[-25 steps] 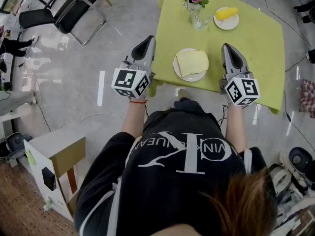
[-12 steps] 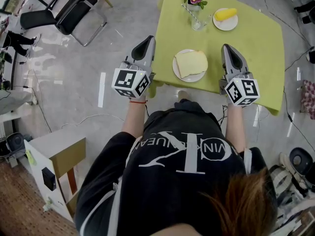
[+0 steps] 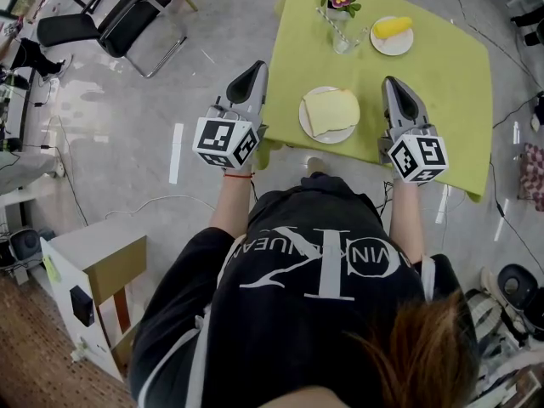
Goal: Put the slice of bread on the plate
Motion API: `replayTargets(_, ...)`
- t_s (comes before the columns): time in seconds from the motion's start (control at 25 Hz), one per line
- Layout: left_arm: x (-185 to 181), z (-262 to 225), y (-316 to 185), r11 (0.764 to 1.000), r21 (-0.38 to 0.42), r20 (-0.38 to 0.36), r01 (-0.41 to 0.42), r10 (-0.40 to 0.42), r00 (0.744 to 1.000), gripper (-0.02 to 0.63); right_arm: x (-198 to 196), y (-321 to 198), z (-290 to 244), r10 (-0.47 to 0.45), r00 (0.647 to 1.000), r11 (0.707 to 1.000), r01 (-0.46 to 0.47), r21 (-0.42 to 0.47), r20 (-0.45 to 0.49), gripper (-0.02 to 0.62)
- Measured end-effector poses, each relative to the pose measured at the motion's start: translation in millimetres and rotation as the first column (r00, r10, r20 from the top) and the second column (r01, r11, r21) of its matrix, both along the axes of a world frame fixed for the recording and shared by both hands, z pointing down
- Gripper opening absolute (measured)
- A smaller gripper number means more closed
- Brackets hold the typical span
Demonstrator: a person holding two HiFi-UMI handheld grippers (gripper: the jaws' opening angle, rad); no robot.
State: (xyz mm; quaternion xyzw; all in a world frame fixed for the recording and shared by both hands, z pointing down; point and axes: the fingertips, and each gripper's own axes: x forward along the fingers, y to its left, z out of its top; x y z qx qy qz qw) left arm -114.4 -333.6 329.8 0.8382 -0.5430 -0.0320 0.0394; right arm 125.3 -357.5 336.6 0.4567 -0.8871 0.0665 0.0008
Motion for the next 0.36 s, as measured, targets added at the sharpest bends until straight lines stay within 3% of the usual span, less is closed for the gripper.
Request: replayTargets(0.36,-6.8,0.3,-2.6,1.0,0.0,-0.005,0.01,-0.01,1.0,0.009,-8.1,-5.0,-1.0,-0.013,1.0,1.0,0.013,0.0,-0.006,0.0)
